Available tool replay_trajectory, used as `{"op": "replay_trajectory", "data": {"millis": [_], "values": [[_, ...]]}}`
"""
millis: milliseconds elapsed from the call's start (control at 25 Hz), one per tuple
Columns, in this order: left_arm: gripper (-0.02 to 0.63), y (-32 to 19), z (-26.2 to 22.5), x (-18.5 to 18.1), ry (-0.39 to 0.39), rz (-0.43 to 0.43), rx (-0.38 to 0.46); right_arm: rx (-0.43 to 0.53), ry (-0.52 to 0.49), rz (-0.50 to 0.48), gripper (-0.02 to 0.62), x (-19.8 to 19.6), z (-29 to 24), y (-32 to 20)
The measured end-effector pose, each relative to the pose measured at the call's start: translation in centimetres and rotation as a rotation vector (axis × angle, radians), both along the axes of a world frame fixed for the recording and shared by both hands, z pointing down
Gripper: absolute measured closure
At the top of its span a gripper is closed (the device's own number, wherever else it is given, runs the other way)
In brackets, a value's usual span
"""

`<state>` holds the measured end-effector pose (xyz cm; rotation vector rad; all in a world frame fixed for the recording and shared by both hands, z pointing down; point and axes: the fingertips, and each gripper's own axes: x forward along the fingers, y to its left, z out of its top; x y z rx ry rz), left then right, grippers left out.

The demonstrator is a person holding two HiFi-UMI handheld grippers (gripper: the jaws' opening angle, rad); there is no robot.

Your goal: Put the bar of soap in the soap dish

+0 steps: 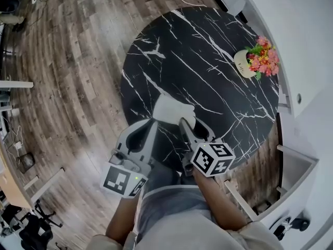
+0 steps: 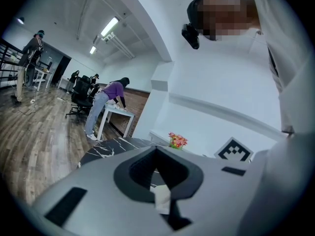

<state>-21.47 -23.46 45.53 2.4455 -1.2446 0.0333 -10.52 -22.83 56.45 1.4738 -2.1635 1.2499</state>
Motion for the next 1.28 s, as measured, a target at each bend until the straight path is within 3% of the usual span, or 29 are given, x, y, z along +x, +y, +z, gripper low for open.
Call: {"op": "replay_trajectory", "data": {"millis": [400, 960, 1280], "values": [[0.603, -0.6, 0.5, -0.4, 0.016, 0.010, -0.009, -0.034, 0.114, 0.032, 0.436, -0.1, 1.0, -0.3], [0.603, -0.7, 1.0, -0.1, 0.020, 0.028, 0.002, -0.049, 0.157, 0.082, 0.436, 0.0, 1.3, -1.0], [0.603, -1.2, 3.1, 0.5, -0.070, 0.017, 0.015, -0.050, 0.188, 0.065, 0.436, -0.2, 1.3, -0.9]]}}
